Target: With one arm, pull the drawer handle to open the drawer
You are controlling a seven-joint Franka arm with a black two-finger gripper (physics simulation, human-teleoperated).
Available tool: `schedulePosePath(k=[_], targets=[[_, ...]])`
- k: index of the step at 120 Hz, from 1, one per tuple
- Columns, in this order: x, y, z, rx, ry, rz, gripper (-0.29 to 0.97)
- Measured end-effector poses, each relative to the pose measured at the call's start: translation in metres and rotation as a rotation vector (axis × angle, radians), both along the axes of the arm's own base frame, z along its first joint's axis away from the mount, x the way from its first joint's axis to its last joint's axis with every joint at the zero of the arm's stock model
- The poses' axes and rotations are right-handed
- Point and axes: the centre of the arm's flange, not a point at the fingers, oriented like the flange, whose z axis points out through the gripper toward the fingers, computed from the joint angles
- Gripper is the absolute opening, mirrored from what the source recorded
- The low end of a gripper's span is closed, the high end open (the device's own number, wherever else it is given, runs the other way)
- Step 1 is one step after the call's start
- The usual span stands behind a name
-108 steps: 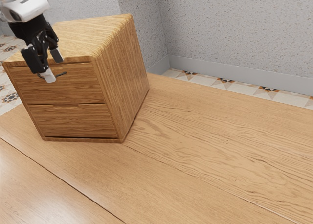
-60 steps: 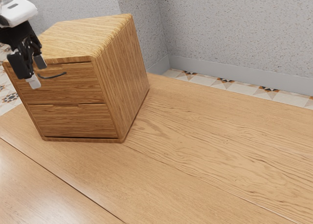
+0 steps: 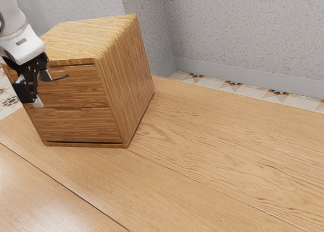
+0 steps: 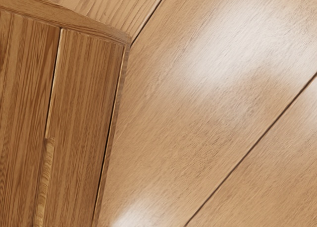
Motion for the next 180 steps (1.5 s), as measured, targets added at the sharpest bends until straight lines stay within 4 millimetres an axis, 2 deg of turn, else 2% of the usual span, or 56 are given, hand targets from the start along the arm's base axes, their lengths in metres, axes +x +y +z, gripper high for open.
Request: schedulePosePath(k=[11, 25, 41, 68, 84, 116, 157, 170, 180], targets=[[0.002, 0.015, -0.003, 0.019, -0.046, -0.001, 0.68], [0.008, 0.022, -0.005, 0.043, -0.097, -0.02, 0.68], [0.011, 0.04, -0.007, 0.062, -0.133, -0.012, 0.67], [0.025, 0.061, -0.023, 0.076, -0.134, -0.011, 0.4], [0.032, 0.078, -0.034, 0.053, -0.148, -0.002, 0.3], [0.037, 0.081, -0.028, 0.067, -0.198, -0.051, 0.24], [0.049, 0.093, -0.044, 0.082, -0.189, -0.083, 0.22], [0.05, 0.093, -0.045, 0.081, -0.192, -0.092, 0.14], [0.042, 0.09, -0.04, 0.079, -0.203, -0.098, 0.05]])
